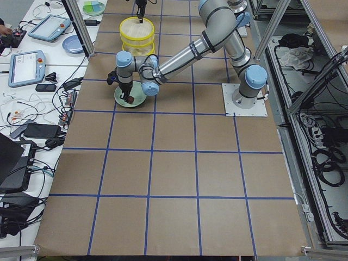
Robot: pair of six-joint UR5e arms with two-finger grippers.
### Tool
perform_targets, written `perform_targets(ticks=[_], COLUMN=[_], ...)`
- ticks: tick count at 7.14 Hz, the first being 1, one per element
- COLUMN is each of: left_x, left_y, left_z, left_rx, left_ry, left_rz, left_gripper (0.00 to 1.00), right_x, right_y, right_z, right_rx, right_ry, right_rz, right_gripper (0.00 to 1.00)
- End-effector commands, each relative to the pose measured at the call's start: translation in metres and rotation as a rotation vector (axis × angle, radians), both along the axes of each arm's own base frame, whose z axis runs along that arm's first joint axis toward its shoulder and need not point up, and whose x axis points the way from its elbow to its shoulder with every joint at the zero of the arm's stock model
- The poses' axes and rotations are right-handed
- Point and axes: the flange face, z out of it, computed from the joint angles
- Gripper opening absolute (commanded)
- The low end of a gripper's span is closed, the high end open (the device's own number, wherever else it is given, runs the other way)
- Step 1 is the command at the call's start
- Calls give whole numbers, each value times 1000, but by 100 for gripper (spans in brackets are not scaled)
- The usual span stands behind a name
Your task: Stack buns with steamer
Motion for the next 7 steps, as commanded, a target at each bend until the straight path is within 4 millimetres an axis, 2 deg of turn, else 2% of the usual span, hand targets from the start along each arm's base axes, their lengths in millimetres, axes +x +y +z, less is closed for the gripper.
perform_targets(ticks=[1, 2, 4, 5, 7], left_x=[-29, -56, -136, -160, -207], left_y=[0, 5, 23, 30, 42], left_z=[47, 78, 121, 139, 152], left_rx=[-87, -121, -148, -139, -102], left_ry=[136, 222, 299, 406, 519], left_rz=[164, 274, 375, 435, 545], left_gripper=[0, 0, 0, 0, 0], right_x=[19, 21, 21, 20, 18], right_y=[-1, -5, -7, -9, -7], right_z=[-15, -21, -30, -39, -43], right_rx=[-2, -11, -4, 6, 40], right_ry=[-8, -11, -11, 7, 31], right_rz=[-2, -12, -25, -16, -23], right_gripper=[0, 0, 0, 0, 0])
